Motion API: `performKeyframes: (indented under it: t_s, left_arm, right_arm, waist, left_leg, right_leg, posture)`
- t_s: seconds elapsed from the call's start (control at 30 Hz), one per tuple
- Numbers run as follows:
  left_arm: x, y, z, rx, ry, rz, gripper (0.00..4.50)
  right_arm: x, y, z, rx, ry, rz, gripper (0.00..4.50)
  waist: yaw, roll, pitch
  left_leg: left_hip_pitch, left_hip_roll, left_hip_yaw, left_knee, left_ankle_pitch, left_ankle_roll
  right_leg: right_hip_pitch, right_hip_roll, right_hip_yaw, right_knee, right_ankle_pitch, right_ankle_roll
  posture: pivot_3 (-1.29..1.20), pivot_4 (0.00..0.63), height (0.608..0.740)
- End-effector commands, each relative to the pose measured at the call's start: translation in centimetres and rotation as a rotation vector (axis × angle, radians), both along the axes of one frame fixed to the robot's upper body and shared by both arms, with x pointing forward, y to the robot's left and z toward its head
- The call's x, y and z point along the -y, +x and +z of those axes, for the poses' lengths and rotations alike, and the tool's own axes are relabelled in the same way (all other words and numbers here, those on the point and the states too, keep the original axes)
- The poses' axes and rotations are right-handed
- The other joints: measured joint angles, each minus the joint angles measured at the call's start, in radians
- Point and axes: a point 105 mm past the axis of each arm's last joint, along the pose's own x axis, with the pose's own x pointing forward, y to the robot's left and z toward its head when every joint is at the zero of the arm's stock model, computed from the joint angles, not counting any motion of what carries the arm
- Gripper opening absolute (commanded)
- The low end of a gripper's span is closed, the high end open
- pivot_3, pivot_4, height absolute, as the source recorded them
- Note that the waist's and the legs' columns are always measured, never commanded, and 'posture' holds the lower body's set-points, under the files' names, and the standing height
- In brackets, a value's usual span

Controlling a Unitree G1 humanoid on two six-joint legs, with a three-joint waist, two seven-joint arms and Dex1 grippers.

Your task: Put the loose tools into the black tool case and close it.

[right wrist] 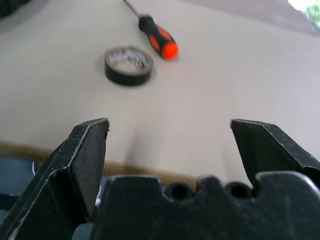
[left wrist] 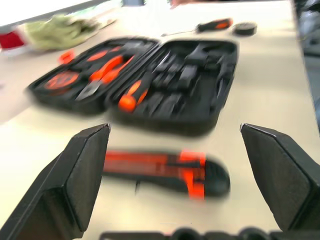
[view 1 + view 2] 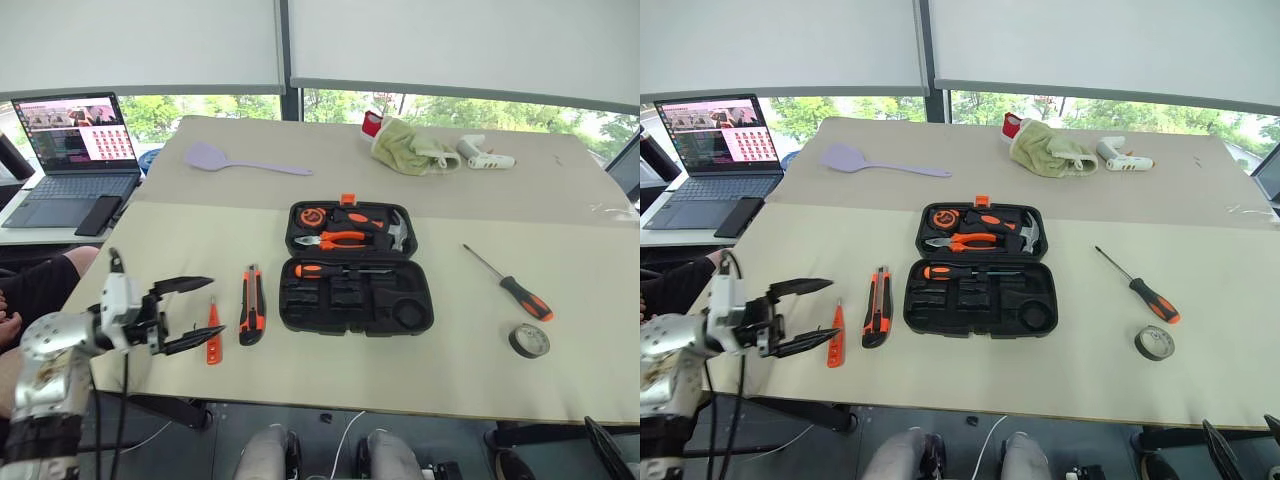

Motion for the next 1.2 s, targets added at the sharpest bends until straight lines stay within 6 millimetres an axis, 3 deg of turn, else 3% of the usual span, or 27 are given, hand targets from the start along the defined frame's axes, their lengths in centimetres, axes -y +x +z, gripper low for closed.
performKeyframes:
  t_s: [0.03, 0.2, 0.37, 0.47, 0.67, 0.77, 0.9, 1.1, 1.13, 1.2]
  left_arm:
    - [1.1, -0.4, 1.5, 0.053, -0.046, -0.020, 4.48]
    - [5.0, -0.2, 2.4, 0.033, -0.117, -0.114, 4.48]
    - [7.1, -0.3, 2.5, 0.029, -0.120, -0.180, 4.48]
    - [8.3, -0.1, 3.0, 0.046, -0.132, -0.207, 4.48]
    - [8.8, 0.2, 3.2, 0.053, -0.152, -0.197, 4.48]
    - [8.9, 0.0, 3.1, 0.055, -0.160, -0.202, 4.48]
    - [9.1, -0.2, 3.4, 0.063, -0.175, -0.222, 4.50]
    - [9.6, -1.0, 3.6, 0.008, -0.199, -0.293, 4.50]
    - [9.6, -1.2, 3.7, 0.000, -0.201, -0.301, 4.50]
    - [9.5, -1.4, 3.7, -0.011, -0.204, -0.310, 4.50]
  right_arm:
    - [1.0, 3.0, 3.3, 0.073, -0.051, 0.082, 4.50]
    - [1.6, 10.8, 6.0, -0.060, -0.084, 0.238, 4.50]
    - [2.1, 15.4, 5.7, -0.320, -0.125, 0.292, 4.50]
    - [2.5, 19.2, 6.8, -0.408, -0.131, 0.270, 4.50]
    - [1.9, 22.6, 6.8, -0.505, -0.132, 0.293, 4.50]
    - [1.4, 22.7, 5.2, -0.633, -0.110, 0.320, 4.50]
    - [1.0, 23.1, 4.6, -0.689, -0.089, 0.324, 3.35]
    - [0.3, 24.1, 4.1, -0.657, -0.112, 0.350, 1.20]
    - [0.1, 24.4, 4.8, -0.614, -0.127, 0.372, 1.00]
    - [0.4, 24.6, 5.8, -0.562, -0.163, 0.378, 1.00]
  waist:
    - [-0.002, 0.000, 0.000]
    - [-0.010, 0.002, 0.001]
    - [-0.004, 0.001, 0.001]
    - [-0.004, 0.003, 0.003]
    - [-0.005, 0.004, 0.005]
    - [-0.007, 0.004, 0.005]
    - [-0.008, 0.004, 0.005]
    - [-0.018, 0.004, 0.005]
    - [-0.018, 0.004, 0.005]
    - [-0.019, 0.005, 0.006]
  left_leg:
    - [0.000, 0.000, 0.000, 0.000, 0.000, 0.000]
    - [0.002, -0.002, 0.001, 0.001, 0.000, 0.000]
    - [0.000, -0.001, 0.000, 0.000, 0.006, 0.008]
    - [-0.002, -0.001, 0.002, 0.001, 0.007, 0.009]
    - [-0.004, -0.001, 0.002, 0.001, 0.008, 0.006]
    - [-0.006, -0.001, 0.004, 0.001, 0.010, 0.003]
    - [-0.007, -0.001, 0.004, 0.002, 0.010, 0.003]
    - [-0.007, -0.001, 0.004, 0.002, 0.011, 0.002]
    - [-0.007, -0.001, 0.004, 0.002, 0.011, 0.002]
    - [-0.007, -0.001, 0.004, 0.002, 0.011, 0.002]
  right_leg:
    - [0.000, 0.000, 0.000, 0.000, 0.000, 0.000]
    - [0.003, 0.000, 0.000, 0.000, 0.006, 0.000]
    - [0.005, 0.010, -0.001, 0.001, 0.006, -0.002]
    - [0.003, 0.012, -0.002, 0.001, 0.006, -0.002]
    - [0.002, 0.012, -0.003, 0.000, 0.006, -0.001]
    - [0.001, 0.012, -0.003, 0.000, 0.006, 0.000]
    - [0.001, 0.012, -0.004, -0.001, 0.006, 0.000]
    - [0.000, 0.012, -0.004, 0.000, 0.006, 0.001]
    - [0.000, 0.012, -0.004, 0.000, 0.006, 0.001]
    - [0.000, 0.012, -0.004, 0.001, 0.006, 0.001]
  posture:
    - [0.00, 0.150, 0.740]
    - [0.00, 0.150, 0.740]
    - [0.00, 0.150, 0.740]
    - [0.00, 0.150, 0.740]
    - [0.00, 0.150, 0.740]
    - [0.00, 0.150, 0.740]
    - [0.00, 0.150, 0.740]
    - [0.00, 0.150, 0.740]
    - [0.00, 0.150, 0.740]
    - [0.00, 0.150, 0.740]
